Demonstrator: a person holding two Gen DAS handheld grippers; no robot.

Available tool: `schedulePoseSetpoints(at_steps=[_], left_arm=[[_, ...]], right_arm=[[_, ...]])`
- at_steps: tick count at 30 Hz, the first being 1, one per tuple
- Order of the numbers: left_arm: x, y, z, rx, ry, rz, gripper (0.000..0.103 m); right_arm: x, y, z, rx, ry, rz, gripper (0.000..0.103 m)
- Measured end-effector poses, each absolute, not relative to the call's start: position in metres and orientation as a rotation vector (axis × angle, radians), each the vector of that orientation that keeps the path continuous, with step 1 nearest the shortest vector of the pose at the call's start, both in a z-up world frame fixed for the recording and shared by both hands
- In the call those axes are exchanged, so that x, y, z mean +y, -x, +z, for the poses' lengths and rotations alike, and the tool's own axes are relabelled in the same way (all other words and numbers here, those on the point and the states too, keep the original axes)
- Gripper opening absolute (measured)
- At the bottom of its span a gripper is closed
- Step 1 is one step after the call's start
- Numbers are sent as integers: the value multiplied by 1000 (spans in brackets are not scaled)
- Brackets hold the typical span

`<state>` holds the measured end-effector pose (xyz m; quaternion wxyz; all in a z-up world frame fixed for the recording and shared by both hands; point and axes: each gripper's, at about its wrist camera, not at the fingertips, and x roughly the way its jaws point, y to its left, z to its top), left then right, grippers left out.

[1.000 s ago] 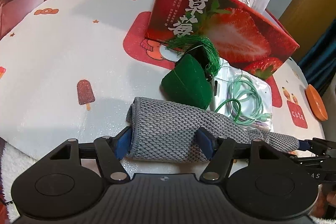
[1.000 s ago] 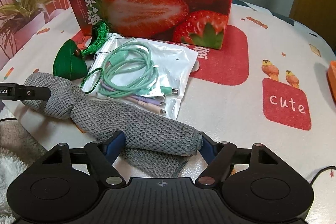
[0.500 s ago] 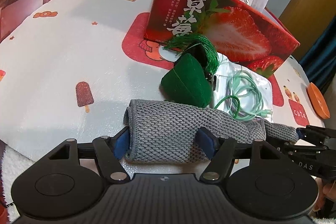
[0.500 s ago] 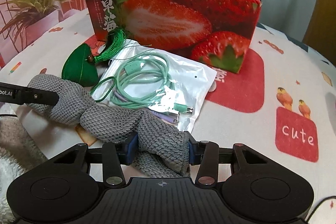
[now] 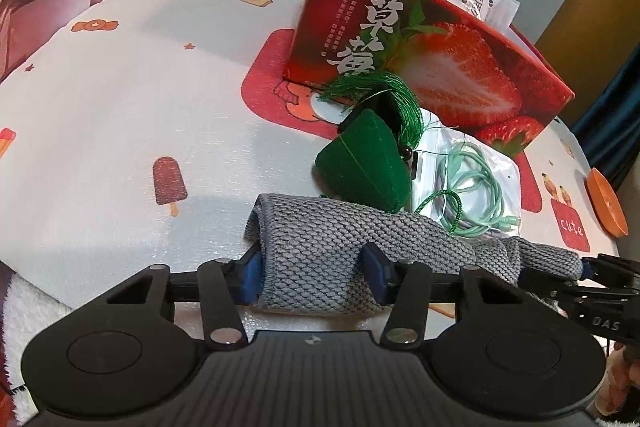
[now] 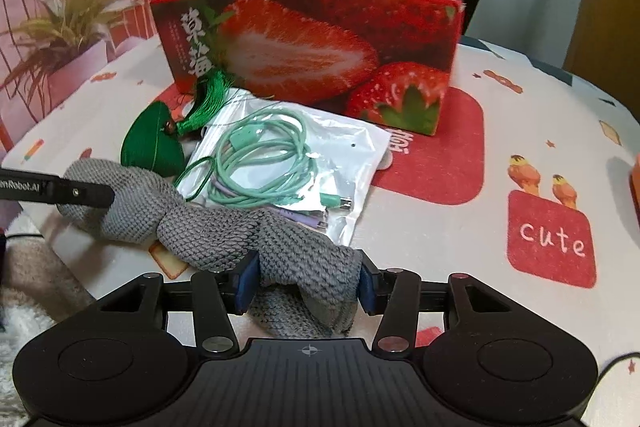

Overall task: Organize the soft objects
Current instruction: 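Close both grippers on the grey knit glove, then lift the grey glove and carry it over the red box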

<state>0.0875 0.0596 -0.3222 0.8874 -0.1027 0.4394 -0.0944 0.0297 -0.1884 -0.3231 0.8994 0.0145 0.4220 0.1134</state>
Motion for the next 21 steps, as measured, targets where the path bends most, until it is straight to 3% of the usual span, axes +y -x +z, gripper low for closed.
schedulePoseSetpoints(at_steps=[6,11,18,20,21], left_arm=[[59,-88,-322,912,215,-193,53],[58,-88,-322,912,201,-195,55],[53,-88,-322,912,173,-202,57],[55,-88,-322,908,182,-203,50],[56,-87,-322,906,195,-209,34]], right_arm=[[-194,-29,-323,879,-63,223,44],[-190,-30,-327,896,-52,241,27],[-187,-33,-332,904,-48,249,25],[-184,-34,-333,901,-34,254,23],[-182,-34,-332,899,-27,258,22]])
